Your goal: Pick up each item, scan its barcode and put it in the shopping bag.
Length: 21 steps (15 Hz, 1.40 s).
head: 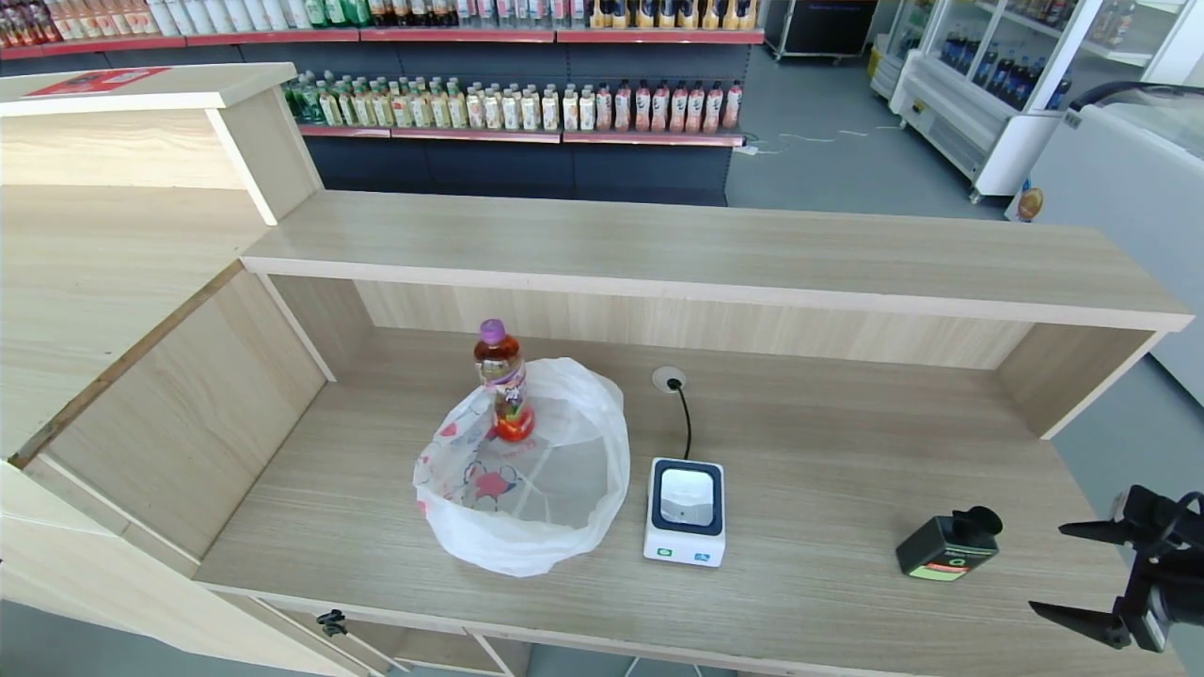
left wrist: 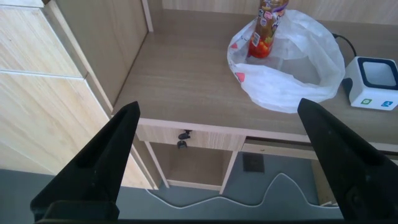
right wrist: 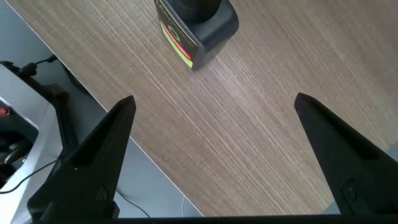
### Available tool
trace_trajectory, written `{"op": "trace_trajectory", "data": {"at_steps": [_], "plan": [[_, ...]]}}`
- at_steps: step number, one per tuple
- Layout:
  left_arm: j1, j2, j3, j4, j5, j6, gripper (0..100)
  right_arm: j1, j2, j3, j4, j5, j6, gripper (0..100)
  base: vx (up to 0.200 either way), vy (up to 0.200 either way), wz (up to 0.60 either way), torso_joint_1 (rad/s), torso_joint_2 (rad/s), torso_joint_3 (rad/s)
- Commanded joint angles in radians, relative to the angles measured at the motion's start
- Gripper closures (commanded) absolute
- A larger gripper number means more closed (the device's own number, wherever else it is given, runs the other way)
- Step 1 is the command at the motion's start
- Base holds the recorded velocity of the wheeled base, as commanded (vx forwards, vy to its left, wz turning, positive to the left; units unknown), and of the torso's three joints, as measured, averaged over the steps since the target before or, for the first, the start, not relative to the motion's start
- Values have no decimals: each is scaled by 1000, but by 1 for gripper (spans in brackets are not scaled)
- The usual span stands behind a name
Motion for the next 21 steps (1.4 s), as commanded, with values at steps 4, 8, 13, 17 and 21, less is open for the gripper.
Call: {"op": "trace_trajectory", "data": {"at_steps": [4,8,13,17,21], "plan": [[0,0,0,0,0,0,0,37,101,-27,-43,48,0,0,0,0,0,0,0,0],[0,0,0,0,0,0,0,63,137,-48,-60,51,0,0,0,0,0,0,0,0],[0,0,0,0,0,0,0,85,185,-80,-90,74,4,0,0,0,0,0,0,0],[0,0,0,1,0,0,0,105,220,-100,-90,83,6,0,0,0,0,0,0,0],[0,0,0,0,0,0,0,134,245,-116,-98,86,6,100,0,0,0,0,0,0]]}}
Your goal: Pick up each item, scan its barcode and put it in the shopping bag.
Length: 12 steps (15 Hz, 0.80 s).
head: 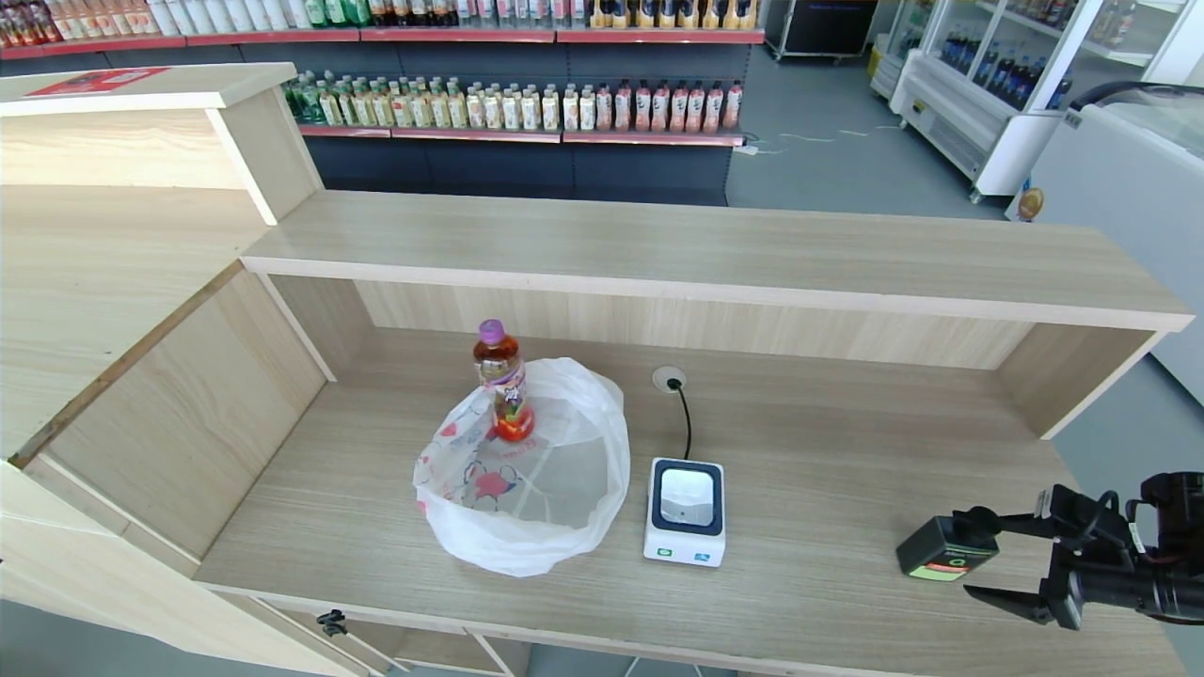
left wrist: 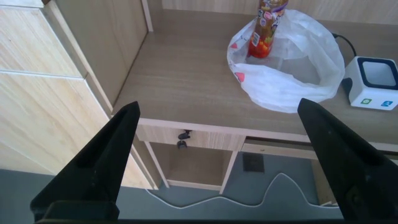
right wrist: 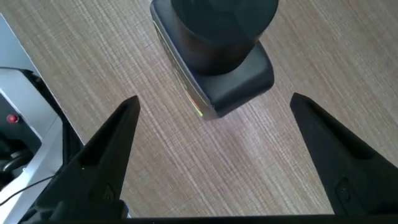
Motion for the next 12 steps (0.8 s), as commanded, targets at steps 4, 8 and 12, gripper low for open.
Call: {"op": "trace_trajectory", "data": {"at_steps": [4,8,12], "plan": [[0,0,0,0,0,0,0,10,41,-14,-37,0,3,100,0,0,0,0,0,0],[0,0,0,0,0,0,0,10,32,-12,-34,10,9,100,0,0,0,0,0,0],[0,0,0,1,0,0,0,12,9,-11,-36,23,7,100,0,0,0,0,0,0]]}}
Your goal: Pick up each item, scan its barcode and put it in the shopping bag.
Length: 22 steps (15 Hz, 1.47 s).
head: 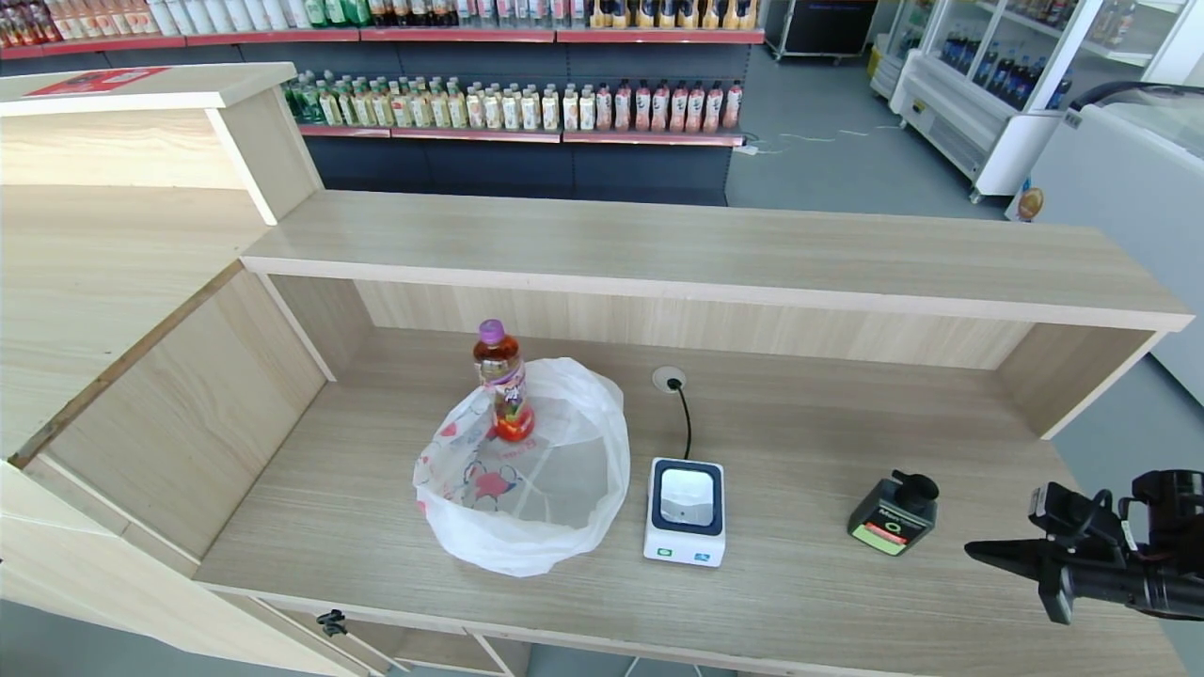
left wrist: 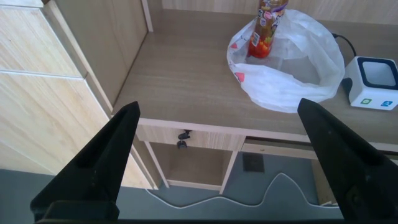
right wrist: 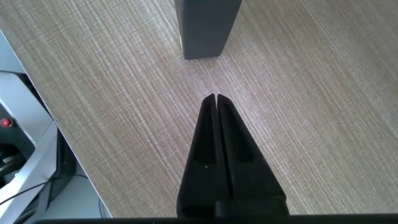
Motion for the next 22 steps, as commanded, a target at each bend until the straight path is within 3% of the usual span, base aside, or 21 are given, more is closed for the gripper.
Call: {"op": "trace_trajectory", "data": {"at_steps": [1,3,4,7,15,22], "plan": [[0,0,0,0,0,0,0,0,-15,1,-1,3,-1,100,0,0,0,0,0,0],[0,0,0,0,0,0,0,0,-18,2,0,3,-1,100,0,0,0,0,0,0],[0,0,0,0,0,0,0,0,-23,4,0,4,0,0,0,0,0,0,0,0],[0,0,0,0,0,0,0,3,-25,2,0,6,13,0,0,0,0,0,0,0],[0,0,0,0,0,0,0,115,18,-39,-46,24,63,0,0,0,0,0,0,0],[0,0,0,0,0,0,0,187,97,-140,-53,26,97,0,0,0,0,0,0,0]]}}
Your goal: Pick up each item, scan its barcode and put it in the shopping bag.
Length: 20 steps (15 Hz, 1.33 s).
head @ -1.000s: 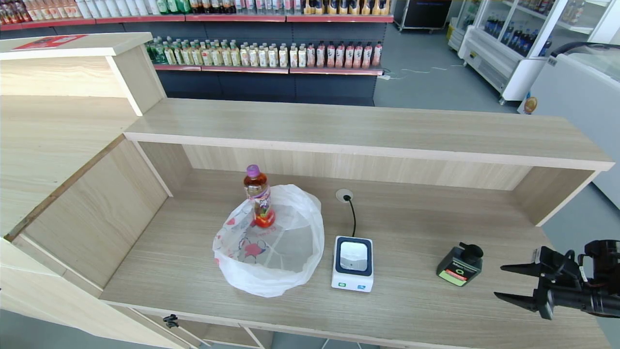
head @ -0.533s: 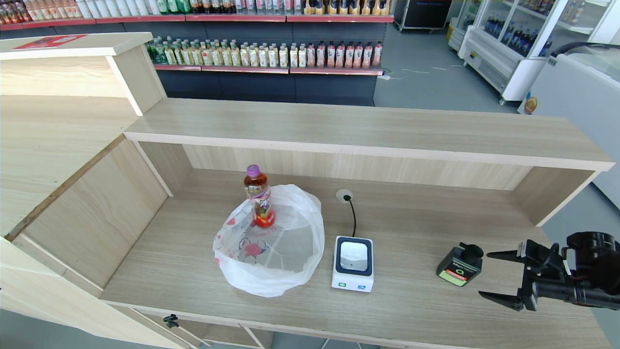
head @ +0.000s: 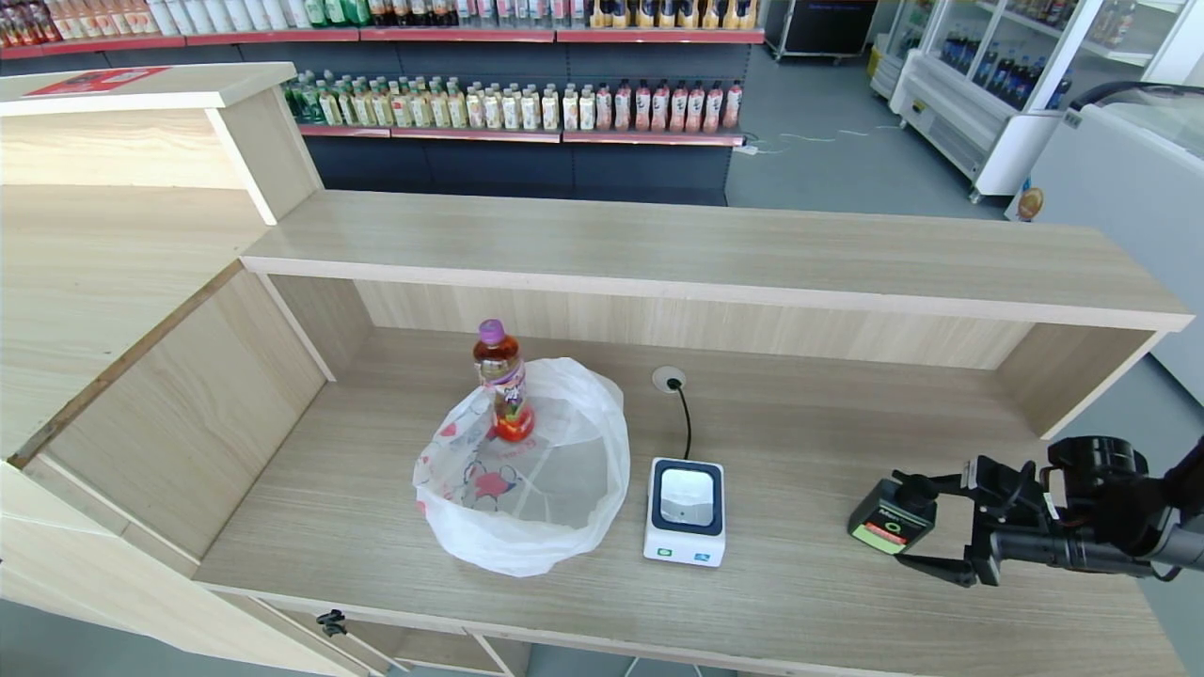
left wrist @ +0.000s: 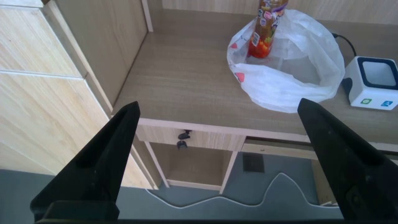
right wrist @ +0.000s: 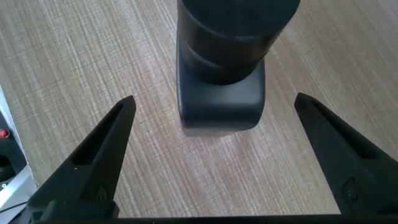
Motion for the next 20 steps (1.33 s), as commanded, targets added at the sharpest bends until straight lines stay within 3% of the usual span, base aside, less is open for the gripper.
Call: {"op": "trace_trajectory", "data": {"at_steps": [1,6,11,12,20], "plan": [[0,0,0,0,0,0,0,22,27,-31,0,0,21,0,0,0,0,0,0,0],[0,2,0,0,0,0,0,78,72,-50,-135,0,131,0,0,0,0,0,0,0],[0,0,0,0,0,0,0,114,95,-50,-166,0,157,0,0,0,0,0,0,0],[0,0,0,0,0,2,0,114,96,-50,-171,0,159,100,0,0,0,0,0,0],[0,0,0,0,2,0,0,114,24,2,-200,5,160,100,0,0,0,0,0,0]]}}
